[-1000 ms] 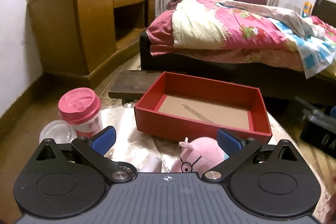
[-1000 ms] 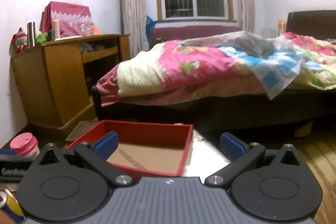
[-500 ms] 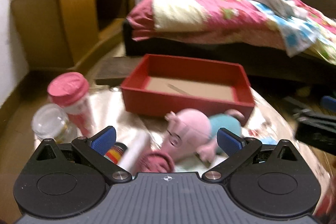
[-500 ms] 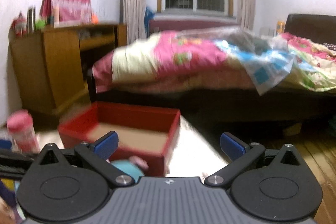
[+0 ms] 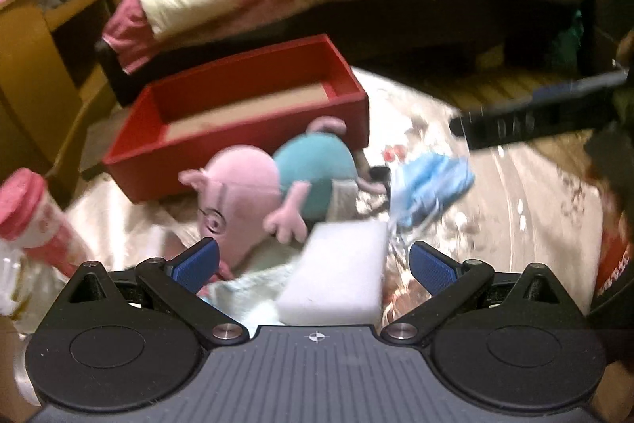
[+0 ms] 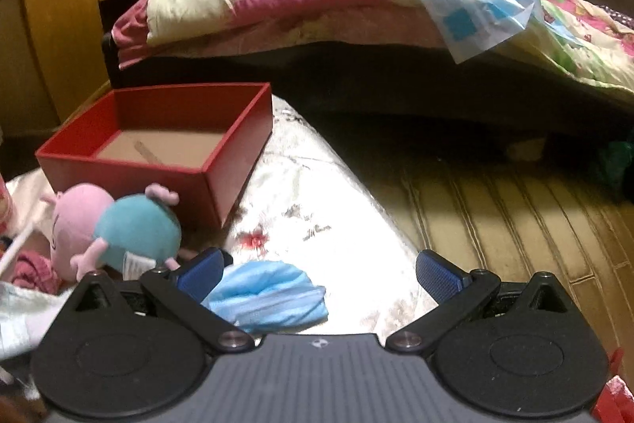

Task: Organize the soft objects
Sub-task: 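Grasp the white sponge with the left gripper while the right gripper approaches the blue mask, then lift the white sponge with the left gripper while the right gripper grasps the blue mask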

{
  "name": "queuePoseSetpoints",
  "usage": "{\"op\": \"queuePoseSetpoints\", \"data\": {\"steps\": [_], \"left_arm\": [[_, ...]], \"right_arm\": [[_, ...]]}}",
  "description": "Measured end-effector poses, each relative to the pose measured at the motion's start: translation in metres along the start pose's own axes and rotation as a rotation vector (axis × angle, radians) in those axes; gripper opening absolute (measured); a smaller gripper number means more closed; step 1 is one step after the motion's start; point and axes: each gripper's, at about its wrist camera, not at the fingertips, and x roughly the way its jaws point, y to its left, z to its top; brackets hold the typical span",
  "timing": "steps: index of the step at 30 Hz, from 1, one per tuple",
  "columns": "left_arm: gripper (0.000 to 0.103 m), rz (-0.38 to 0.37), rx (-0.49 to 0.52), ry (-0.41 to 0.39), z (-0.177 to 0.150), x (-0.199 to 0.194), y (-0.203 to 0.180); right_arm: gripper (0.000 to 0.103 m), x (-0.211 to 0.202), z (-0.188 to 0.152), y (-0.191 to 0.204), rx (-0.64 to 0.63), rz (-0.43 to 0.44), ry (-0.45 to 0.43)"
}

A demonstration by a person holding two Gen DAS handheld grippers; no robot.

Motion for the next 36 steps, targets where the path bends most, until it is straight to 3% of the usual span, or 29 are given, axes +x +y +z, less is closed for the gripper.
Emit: {"op": "queuePoseSetpoints", "data": {"steps": [3,5,9,12,20,27,36], "left_arm": [[0.093,-0.024,0.004,0.050,-0.002,0.013,0.000],[0.081,-0.055,0.007,0.074,-0.004,0.023,0.000],[0.076,-0.071,0.010,0.134,-0.005,0.039,-0.007],[0.056,-0.078,0.013,0.163,-0.006,0.046,-0.010],[0.051,-0.156,-0.137,0.181,-0.004,0.044,0.009],[0.050,-0.149,-0.156,0.119,0.003,0.020,0.017],[0.051,-0.143,-0.167,0.102,0.002,0.023,0.021]], "right_arm": [[0.081,0.004,0.002,0.002,0.004,0.038,0.024],[0.081,0.007,0.001,0.003,-0.001,0.064,0.042],[0.081,0.011,-0.001,0.001,-0.003,0.089,0.070],[0.081,0.014,-0.001,-0.005,0.029,0.117,0.094],[0.081,0.027,-0.005,-0.009,0.039,0.101,0.148],[0.081,0.043,-0.007,-0.009,0.052,0.102,0.189],[0.080,0.069,-0.011,0.025,-0.077,0.080,0.199]]}}
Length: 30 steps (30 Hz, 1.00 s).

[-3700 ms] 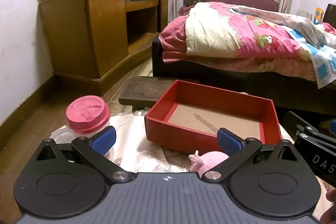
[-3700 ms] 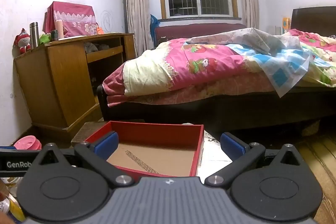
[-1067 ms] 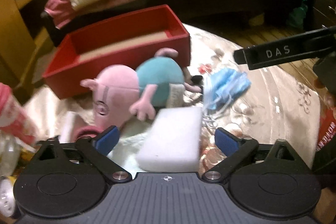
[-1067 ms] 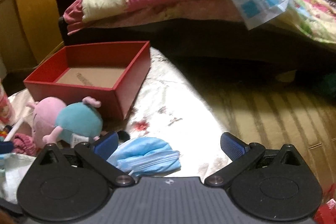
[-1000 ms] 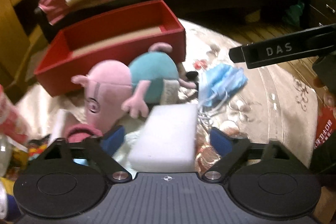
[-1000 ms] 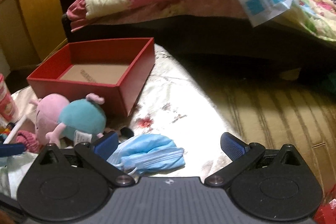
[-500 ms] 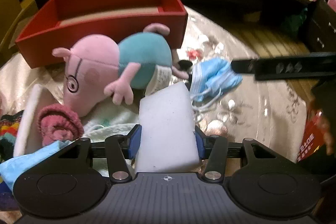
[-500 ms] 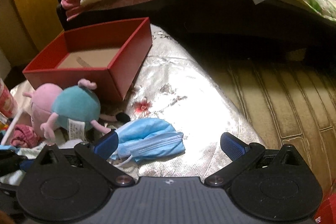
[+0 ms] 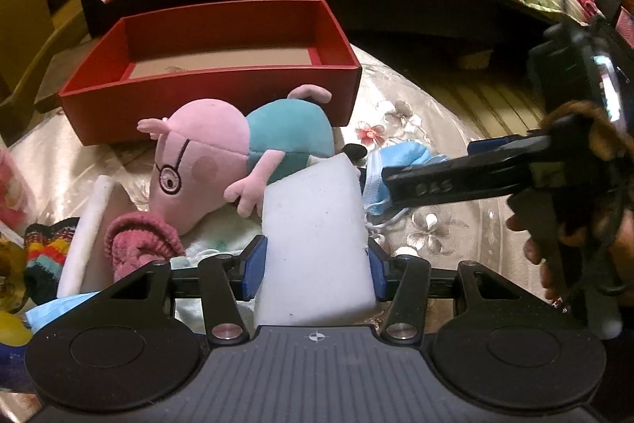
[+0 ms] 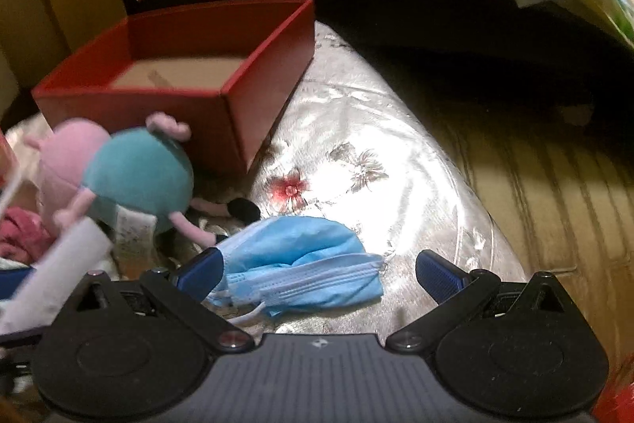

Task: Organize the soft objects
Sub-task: 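Lift the white sponge with the left gripper while the right gripper grasps the blue mask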

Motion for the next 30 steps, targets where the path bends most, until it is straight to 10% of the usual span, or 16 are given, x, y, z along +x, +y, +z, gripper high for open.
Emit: {"op": "queuePoseSetpoints", "data": {"steps": [7,17,30], "left_arm": [[0.053,0.001,-0.006,-0.006,-0.001,-0.002,0.000],[0.055,0.001,-0.010,-0.003,-0.002,-0.002,0.000],[0.055,-0.002,-0.015,-0.045,0.000,-0.014,0.000]], "right_arm": [[0.067,0.021,-0.006,-0.006,0.029,0.042,0.068],[0.009,0.012,-0.005,-0.005,0.069,0.168,0.063],[0.000,-0.027,-0.006,-0.011,0.140,0.313,0.033]]}}
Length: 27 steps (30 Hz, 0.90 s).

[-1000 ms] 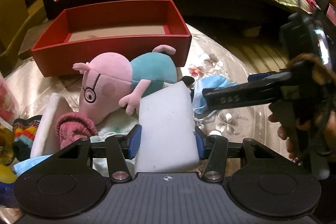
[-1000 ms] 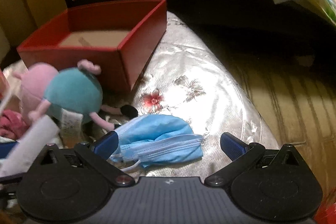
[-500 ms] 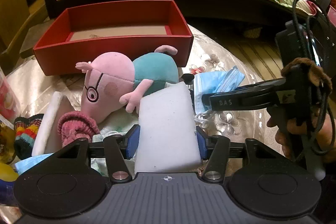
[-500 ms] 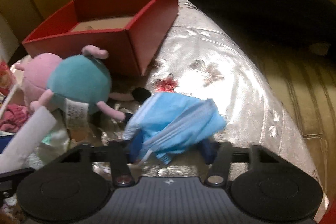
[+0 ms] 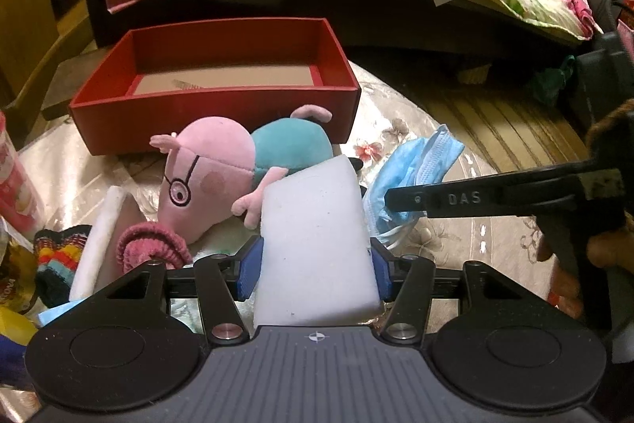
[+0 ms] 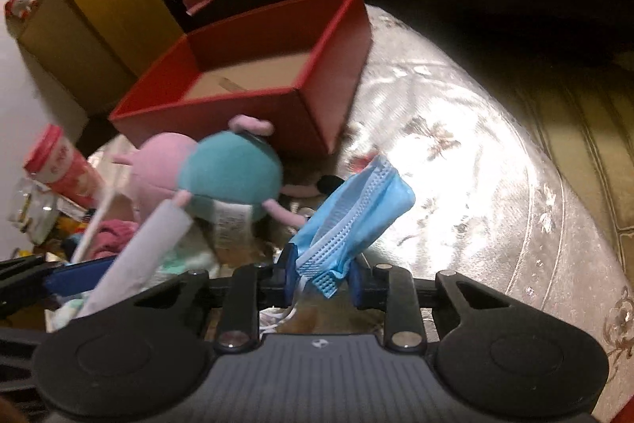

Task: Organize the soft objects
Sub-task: 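Lift the white sponge with the left gripper while the right gripper grasps the blue mask, then carry the sponge and mask into the red box and open both grippers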

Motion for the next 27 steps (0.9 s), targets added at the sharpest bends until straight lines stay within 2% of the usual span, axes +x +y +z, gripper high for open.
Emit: {"op": "queuePoseSetpoints", "data": {"steps": [12,19,27], "left_arm": [[0.055,0.033,-0.027,-0.084,0.012,-0.017,0.011],[0.055,0.069,-0.023,-0.144,0.031,-0.023,0.011],[0.055,0.103,-0.027,-0.201,0.048,-0.027,0.016]], "right_arm": [[0.000,-0.037,0.003,0.033,-0.032,0.118,-0.101],[0.000,-0.053,0.016,0.046,-0.052,0.169,-0.180],[0.000,-0.067,0.032,0.057,-0.068,0.187,-0.274]]}}
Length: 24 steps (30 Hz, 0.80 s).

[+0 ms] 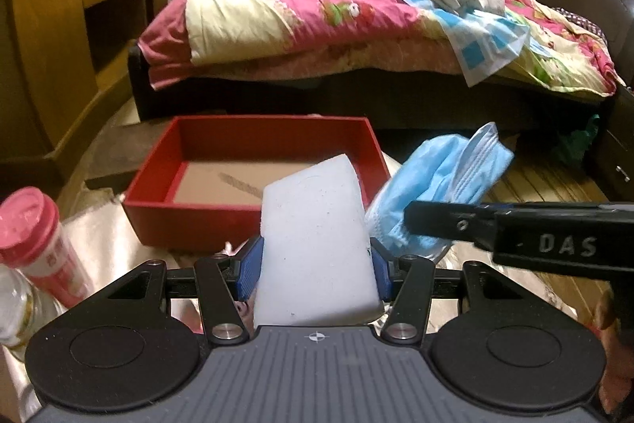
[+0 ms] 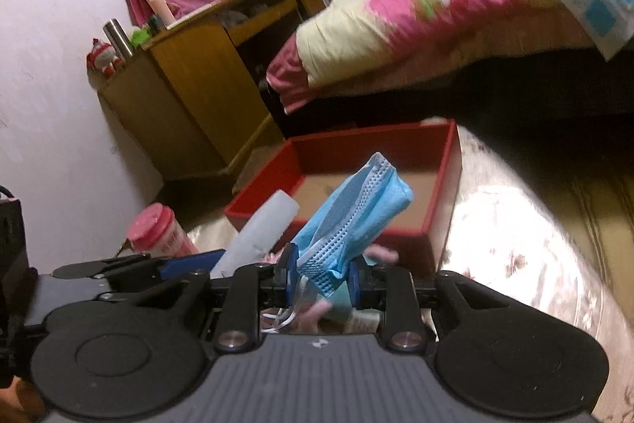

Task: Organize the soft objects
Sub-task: 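Carry the sponge and mask into the red box and open both grippers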

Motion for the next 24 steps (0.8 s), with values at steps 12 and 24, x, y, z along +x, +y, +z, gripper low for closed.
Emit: {"op": "queuePoseSetpoints", "data": {"steps": [12,24], "left_arm": [[0.055,0.070,-0.018,-0.044,0.033,0.017,0.023],[0.055,0.167,-0.008,0.002,0.062,0.083,0.048]], "right_arm": [[0.000,0.013,0.033,0.011,-0.056,-0.025,-0.088],[0.000,0.072,0.066,-0.006,-0.095,-0.114,-0.045]]}}
